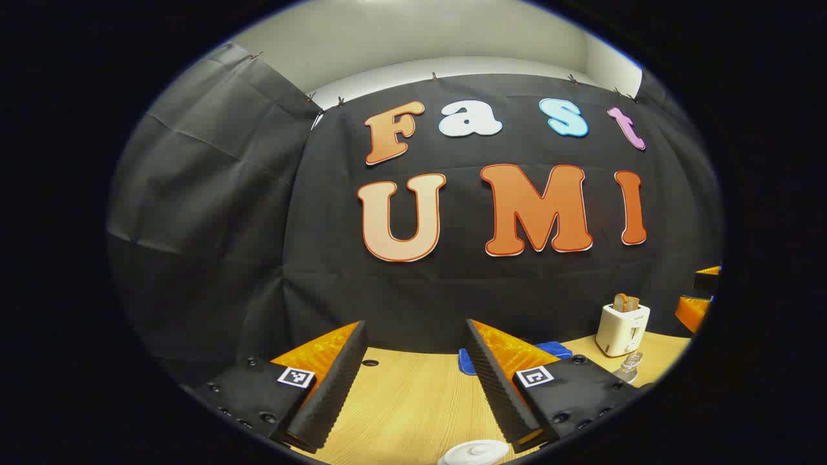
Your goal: Open the teacup lid with one hand, grasp the water bottle and pour water into the teacup with the other hand; after pouring, place the water bottle on the coaster and then close the teacup lid.
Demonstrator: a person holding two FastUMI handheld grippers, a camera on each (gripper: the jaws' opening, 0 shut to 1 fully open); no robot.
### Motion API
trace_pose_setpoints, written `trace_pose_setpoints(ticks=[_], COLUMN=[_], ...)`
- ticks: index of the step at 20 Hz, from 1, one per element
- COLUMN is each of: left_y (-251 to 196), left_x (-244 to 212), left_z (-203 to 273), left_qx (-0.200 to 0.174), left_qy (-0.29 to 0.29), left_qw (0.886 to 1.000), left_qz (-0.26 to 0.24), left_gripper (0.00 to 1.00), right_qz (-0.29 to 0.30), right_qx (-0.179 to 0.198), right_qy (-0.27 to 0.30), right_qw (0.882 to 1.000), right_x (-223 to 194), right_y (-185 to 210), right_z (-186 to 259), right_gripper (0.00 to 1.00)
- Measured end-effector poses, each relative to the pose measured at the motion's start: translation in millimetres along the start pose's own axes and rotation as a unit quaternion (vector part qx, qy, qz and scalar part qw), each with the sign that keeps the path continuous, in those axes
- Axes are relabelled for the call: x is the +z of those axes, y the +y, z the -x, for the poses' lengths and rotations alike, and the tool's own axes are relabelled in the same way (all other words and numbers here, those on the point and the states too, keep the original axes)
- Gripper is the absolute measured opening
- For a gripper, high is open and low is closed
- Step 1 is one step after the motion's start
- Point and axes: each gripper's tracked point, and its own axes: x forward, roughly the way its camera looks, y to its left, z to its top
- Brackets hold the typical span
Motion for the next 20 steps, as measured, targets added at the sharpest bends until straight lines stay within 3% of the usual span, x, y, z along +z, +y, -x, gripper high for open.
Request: trace_pose_setpoints(ticks=[5, 11, 20], left_y=[-1, -17, -5], left_x=[5, 8, -15], left_z=[2, 4, 5], left_qx=[0.006, -0.014, -0.01], left_qy=[-0.001, -0.004, 0.026], left_qw=[1.0, 1.0, 1.0], left_qz=[-0.001, -0.005, -0.014], left_gripper=[0.97, 0.97, 0.97], right_qz=[-0.009, -0.008, -0.013], right_qx=[0.003, 0.001, 0.009], right_qy=[-0.002, 0.001, 0.01], right_qw=[1.0, 1.0, 1.0], right_x=[-1, -3, -10], right_y=[0, -4, 3], right_z=[2, 5, 1], right_gripper=[0.99, 0.98, 0.98])
